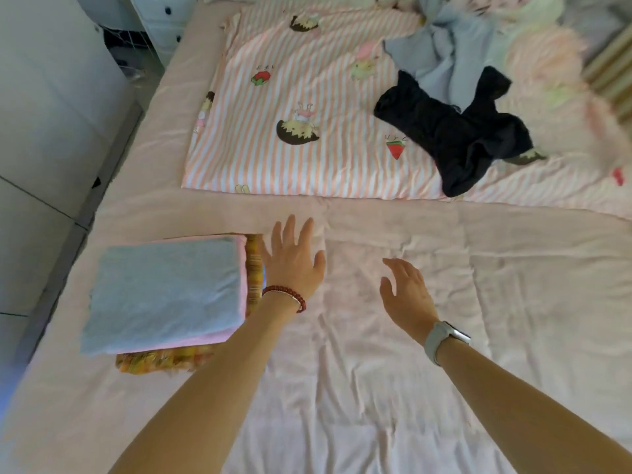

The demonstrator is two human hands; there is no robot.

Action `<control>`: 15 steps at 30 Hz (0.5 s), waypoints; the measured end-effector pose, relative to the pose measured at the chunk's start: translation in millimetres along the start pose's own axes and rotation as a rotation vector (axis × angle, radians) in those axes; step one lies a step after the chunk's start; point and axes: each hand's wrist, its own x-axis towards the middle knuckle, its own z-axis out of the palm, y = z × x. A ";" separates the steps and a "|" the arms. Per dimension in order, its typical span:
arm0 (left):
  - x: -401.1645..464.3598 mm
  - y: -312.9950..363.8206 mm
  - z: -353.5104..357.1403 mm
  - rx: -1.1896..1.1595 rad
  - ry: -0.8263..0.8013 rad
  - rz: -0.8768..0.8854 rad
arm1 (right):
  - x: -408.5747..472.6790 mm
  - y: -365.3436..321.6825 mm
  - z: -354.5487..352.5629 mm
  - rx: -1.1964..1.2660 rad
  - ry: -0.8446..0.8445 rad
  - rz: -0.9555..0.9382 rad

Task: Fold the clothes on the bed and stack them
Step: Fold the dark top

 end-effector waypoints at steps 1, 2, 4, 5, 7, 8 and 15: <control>9.4 21.5 15.5 -0.018 -0.046 0.008 | 4.4 22.2 -10.5 0.011 0.001 0.057; 18.2 42.2 32.6 -0.042 -0.090 0.005 | 10.3 44.6 -19.0 0.024 0.000 0.108; 34.2 80.3 74.4 -0.062 -0.185 -0.017 | 25.1 90.1 -30.7 0.077 -0.003 0.197; 41.7 96.7 98.3 -0.049 -0.233 -0.026 | 33.5 112.0 -34.1 0.113 -0.002 0.236; 54.5 125.0 146.5 0.017 -0.325 -0.037 | 51.3 152.8 -37.2 0.195 0.007 0.299; 60.9 136.6 170.2 0.045 -0.364 -0.052 | 61.5 171.7 -37.4 0.239 0.011 0.317; 78.6 158.1 276.4 0.188 -0.407 -0.231 | 160.1 243.1 -38.8 0.695 0.026 0.502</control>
